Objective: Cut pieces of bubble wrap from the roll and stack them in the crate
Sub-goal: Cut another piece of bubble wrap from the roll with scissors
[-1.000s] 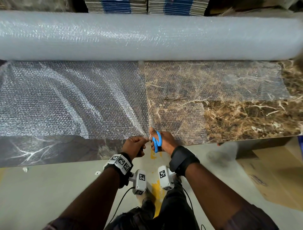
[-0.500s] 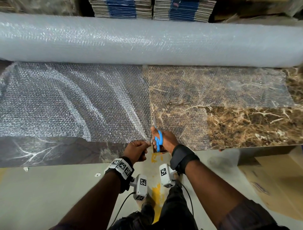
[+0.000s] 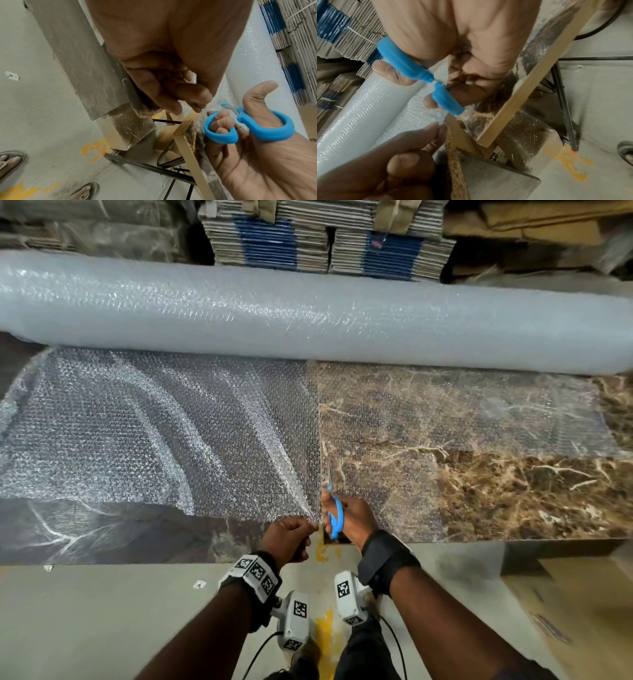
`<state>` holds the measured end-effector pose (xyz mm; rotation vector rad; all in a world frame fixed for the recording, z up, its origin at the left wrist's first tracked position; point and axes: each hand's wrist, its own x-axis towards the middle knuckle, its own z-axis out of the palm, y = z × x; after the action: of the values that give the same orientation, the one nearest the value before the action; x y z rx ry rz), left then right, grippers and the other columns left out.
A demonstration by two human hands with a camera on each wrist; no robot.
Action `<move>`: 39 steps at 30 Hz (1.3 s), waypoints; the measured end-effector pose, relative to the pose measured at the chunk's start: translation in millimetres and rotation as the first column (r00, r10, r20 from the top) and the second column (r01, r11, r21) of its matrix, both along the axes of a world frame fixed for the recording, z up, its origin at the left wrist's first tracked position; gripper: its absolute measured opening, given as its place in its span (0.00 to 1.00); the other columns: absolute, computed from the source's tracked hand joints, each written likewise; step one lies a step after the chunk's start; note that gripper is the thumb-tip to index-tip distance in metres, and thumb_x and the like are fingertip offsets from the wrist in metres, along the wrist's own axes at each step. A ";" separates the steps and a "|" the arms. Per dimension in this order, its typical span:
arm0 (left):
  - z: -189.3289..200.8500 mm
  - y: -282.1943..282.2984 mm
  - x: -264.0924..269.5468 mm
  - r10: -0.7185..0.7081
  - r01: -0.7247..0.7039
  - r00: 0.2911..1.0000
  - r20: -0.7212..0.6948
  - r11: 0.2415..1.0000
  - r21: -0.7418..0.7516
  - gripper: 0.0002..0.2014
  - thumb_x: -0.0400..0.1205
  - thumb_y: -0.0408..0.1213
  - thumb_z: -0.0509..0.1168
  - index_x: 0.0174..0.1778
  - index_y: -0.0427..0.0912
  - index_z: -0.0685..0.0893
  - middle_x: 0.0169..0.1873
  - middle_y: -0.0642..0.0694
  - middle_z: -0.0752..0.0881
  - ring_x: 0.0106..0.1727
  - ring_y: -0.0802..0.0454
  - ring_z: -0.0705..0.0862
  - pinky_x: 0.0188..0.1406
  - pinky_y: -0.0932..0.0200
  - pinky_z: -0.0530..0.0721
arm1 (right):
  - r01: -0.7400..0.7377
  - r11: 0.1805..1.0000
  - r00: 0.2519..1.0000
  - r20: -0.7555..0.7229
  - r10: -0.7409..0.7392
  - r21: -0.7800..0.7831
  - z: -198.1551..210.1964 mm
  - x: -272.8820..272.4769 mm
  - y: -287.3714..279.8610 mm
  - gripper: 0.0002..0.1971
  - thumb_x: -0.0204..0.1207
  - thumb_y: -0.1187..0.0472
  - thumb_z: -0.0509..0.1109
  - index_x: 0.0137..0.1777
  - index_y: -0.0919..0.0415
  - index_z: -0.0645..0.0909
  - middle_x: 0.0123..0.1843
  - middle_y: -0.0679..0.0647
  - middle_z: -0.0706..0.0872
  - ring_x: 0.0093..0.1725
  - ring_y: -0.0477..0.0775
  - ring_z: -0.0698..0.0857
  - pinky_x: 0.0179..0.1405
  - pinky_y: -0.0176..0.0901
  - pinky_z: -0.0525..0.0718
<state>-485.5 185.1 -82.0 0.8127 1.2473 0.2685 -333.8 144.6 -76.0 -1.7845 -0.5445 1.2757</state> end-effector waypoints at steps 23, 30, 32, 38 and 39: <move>-0.3 3.1 -3.9 -0.045 0.046 0.998 0.034 0.998 -0.046 0.11 0.80 0.33 0.72 0.32 0.37 0.81 0.21 0.42 0.77 0.18 0.50 0.72 0.22 0.63 0.76 | 0.037 0.996 0.985 -0.166 -0.051 -0.082 4.2 11.4 27.9 0.34 0.55 0.29 0.81 0.35 0.65 0.85 0.33 0.64 0.86 0.30 0.60 0.83 0.32 0.47 0.84; 1.3 2.8 -3.8 -0.025 0.028 0.999 0.039 0.998 -0.058 0.15 0.80 0.32 0.72 0.27 0.40 0.81 0.21 0.41 0.77 0.19 0.50 0.70 0.22 0.63 0.76 | 0.048 0.997 0.990 -0.133 -0.055 -0.053 -1.3 13.0 34.7 0.35 0.52 0.27 0.82 0.34 0.63 0.85 0.32 0.63 0.86 0.32 0.61 0.83 0.38 0.54 0.84; 1.3 3.0 -4.2 -0.025 0.028 0.999 0.038 0.998 -0.059 0.14 0.80 0.31 0.72 0.27 0.41 0.83 0.21 0.41 0.77 0.19 0.50 0.71 0.22 0.62 0.76 | 0.061 0.996 0.991 -0.115 -0.068 -0.059 -3.2 11.0 35.5 0.34 0.50 0.28 0.83 0.32 0.62 0.86 0.32 0.62 0.86 0.32 0.62 0.83 0.37 0.55 0.84; 3.7 3.5 -4.2 -0.037 0.039 0.999 0.034 0.997 -0.070 0.16 0.81 0.30 0.70 0.25 0.43 0.85 0.21 0.42 0.77 0.18 0.51 0.71 0.22 0.63 0.77 | 0.042 0.999 0.998 -0.048 -0.043 -0.016 -5.7 9.6 29.1 0.33 0.51 0.32 0.81 0.34 0.67 0.88 0.42 0.67 0.91 0.31 0.60 0.84 0.40 0.62 0.87; 4.1 3.4 -4.1 -0.039 0.042 0.999 0.032 0.997 -0.070 0.16 0.81 0.30 0.70 0.26 0.42 0.85 0.21 0.41 0.77 0.17 0.50 0.71 0.22 0.63 0.77 | 0.040 0.999 0.999 -0.030 -0.041 -0.009 -6.9 9.5 27.7 0.36 0.51 0.29 0.80 0.33 0.68 0.87 0.39 0.67 0.90 0.30 0.60 0.84 0.40 0.61 0.86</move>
<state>-489.5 188.6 -77.9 0.7699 1.2040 0.2025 -324.3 172.4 -82.9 -1.7710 -0.4843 1.2770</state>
